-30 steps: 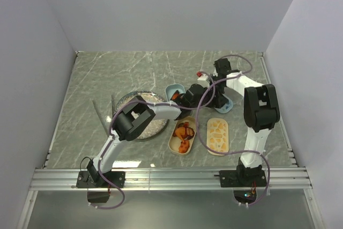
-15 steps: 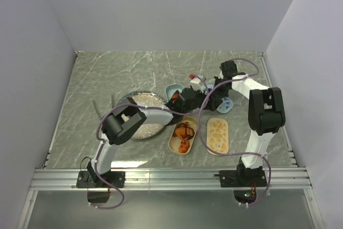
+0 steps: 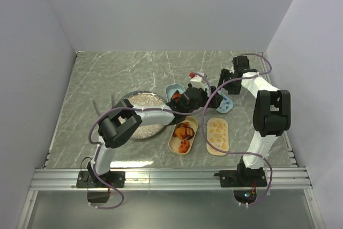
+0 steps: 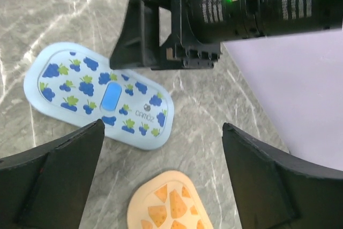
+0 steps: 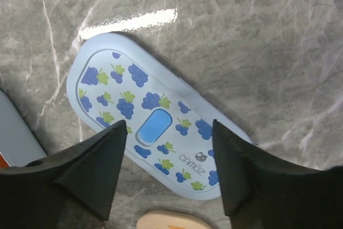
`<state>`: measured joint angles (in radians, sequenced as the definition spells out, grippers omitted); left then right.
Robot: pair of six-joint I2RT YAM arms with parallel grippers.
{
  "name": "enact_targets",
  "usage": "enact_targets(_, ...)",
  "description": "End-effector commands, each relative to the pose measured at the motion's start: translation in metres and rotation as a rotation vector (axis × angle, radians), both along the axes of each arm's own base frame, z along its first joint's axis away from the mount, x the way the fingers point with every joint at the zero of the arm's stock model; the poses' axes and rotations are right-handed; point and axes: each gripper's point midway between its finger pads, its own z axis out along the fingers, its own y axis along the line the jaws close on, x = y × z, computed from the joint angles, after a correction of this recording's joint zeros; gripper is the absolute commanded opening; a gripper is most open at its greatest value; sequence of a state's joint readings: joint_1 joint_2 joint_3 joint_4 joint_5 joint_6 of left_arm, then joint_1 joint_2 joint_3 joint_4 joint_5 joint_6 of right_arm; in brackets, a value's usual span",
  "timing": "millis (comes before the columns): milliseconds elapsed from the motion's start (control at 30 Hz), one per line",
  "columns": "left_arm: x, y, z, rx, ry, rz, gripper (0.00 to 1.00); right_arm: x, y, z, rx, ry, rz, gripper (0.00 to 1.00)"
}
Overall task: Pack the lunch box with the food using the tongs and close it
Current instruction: Pick up the lid of the lunch box with the left arm
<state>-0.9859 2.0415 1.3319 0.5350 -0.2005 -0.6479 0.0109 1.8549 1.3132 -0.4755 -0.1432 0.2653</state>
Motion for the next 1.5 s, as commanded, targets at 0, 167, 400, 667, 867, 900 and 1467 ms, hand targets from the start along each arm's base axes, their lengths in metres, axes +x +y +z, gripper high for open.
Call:
enact_targets(0, -0.008, -0.004, -0.011, -0.002, 0.036, -0.028, 1.0, 0.005, -0.013, -0.004, -0.005, 0.012, 0.007, 0.73)
enact_targets(167, -0.014, -0.011, -0.031, 0.017, 0.086, -0.067, 0.99, 0.0, -0.028, -0.022, -0.023, 0.067, -0.007, 0.77)
enact_targets(400, -0.021, -0.029, -0.047, -0.074, 0.086, -0.208, 0.99, -0.011, -0.028, -0.038, 0.053, 0.14, 0.025, 0.77)
enact_targets(667, -0.005, -0.021, -0.062, -0.14, 0.092, -0.199, 0.99, -0.04, 0.001, -0.053, 0.199, 0.185, 0.103, 0.75)
enact_targets(867, 0.013, -0.014, -0.083, -0.114, 0.143, -0.142, 0.99, -0.054, 0.025, -0.047, 0.301, 0.155, 0.16, 0.74)
enact_targets(900, 0.014, -0.013, -0.084, -0.115, 0.146, -0.139, 1.0, -0.059, 0.027, -0.048, 0.314, 0.159, 0.162, 0.74)
enact_targets(1467, 0.023, 0.0, -0.089, -0.147, 0.175, -0.128, 0.99, -0.081, 0.098, 0.001, 0.489, 0.006, 0.377, 0.73)
